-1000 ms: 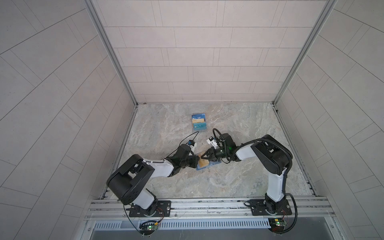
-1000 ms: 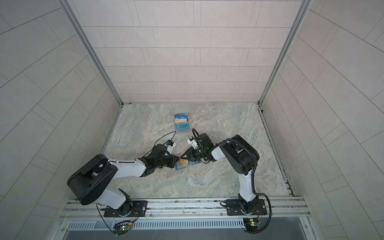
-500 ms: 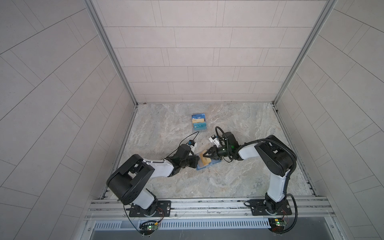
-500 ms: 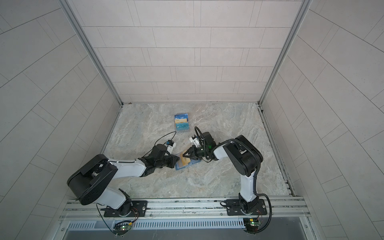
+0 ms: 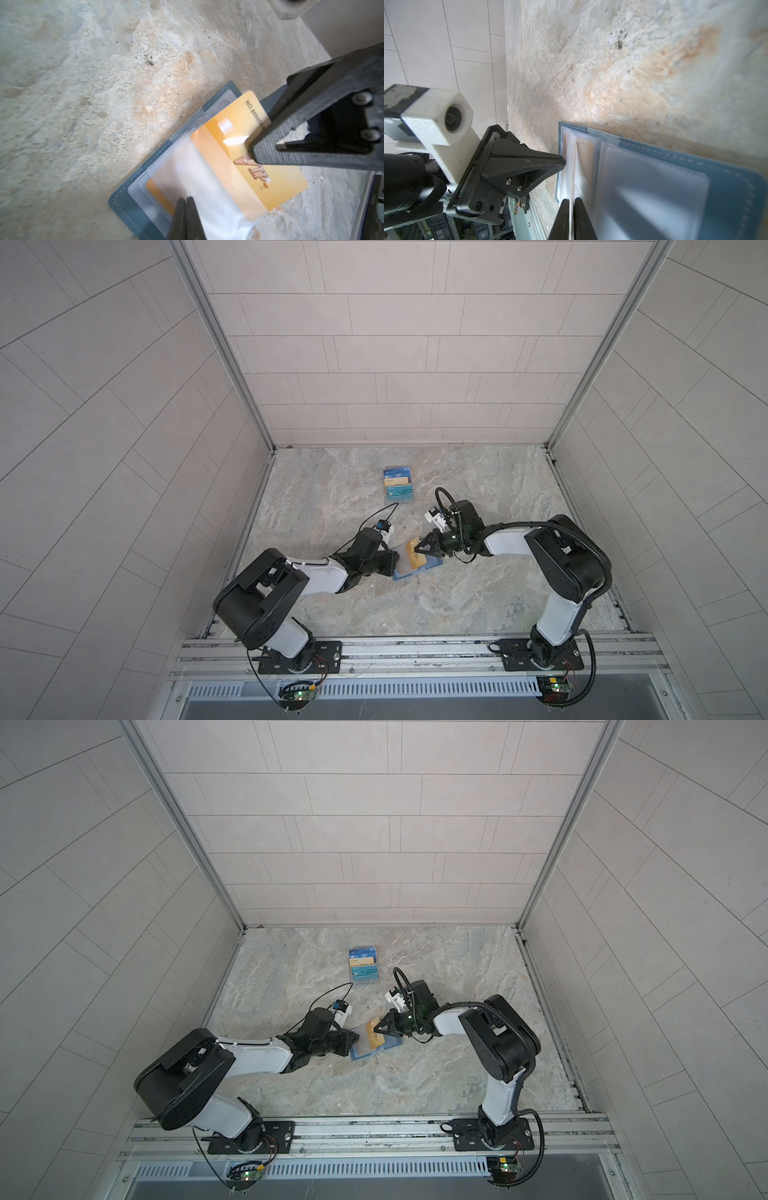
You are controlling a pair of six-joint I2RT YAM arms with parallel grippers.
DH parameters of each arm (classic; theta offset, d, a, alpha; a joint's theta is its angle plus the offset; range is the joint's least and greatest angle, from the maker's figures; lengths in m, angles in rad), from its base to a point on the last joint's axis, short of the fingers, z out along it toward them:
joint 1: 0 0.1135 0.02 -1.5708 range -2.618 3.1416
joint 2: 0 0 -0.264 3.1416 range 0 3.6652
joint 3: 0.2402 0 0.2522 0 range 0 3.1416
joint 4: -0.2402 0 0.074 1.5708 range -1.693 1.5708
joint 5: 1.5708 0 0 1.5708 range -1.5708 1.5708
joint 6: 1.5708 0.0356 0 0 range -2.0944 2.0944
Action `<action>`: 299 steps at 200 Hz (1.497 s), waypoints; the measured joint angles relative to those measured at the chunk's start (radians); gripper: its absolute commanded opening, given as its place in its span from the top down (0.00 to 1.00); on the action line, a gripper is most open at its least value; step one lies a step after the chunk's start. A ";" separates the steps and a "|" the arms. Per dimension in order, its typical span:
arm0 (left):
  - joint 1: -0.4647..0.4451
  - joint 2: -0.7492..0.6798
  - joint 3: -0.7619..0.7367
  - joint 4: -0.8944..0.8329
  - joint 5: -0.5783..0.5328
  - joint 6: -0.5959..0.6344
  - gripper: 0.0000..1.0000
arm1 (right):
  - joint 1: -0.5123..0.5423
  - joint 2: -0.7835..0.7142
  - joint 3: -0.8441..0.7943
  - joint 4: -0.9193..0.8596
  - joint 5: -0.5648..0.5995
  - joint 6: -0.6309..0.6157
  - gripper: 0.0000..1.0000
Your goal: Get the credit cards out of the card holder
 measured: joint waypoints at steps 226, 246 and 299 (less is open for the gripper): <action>0.021 -0.460 0.106 -0.414 0.290 0.159 0.38 | 0.002 -0.333 0.145 -0.621 -0.077 -0.547 1.00; 0.039 -0.470 0.121 -0.421 0.364 0.156 0.40 | 0.039 -0.352 0.173 -0.661 -0.105 -0.605 1.00; 0.099 -0.478 0.154 -0.447 0.526 0.136 0.50 | 0.086 -0.394 0.205 -0.738 -0.175 -0.727 1.00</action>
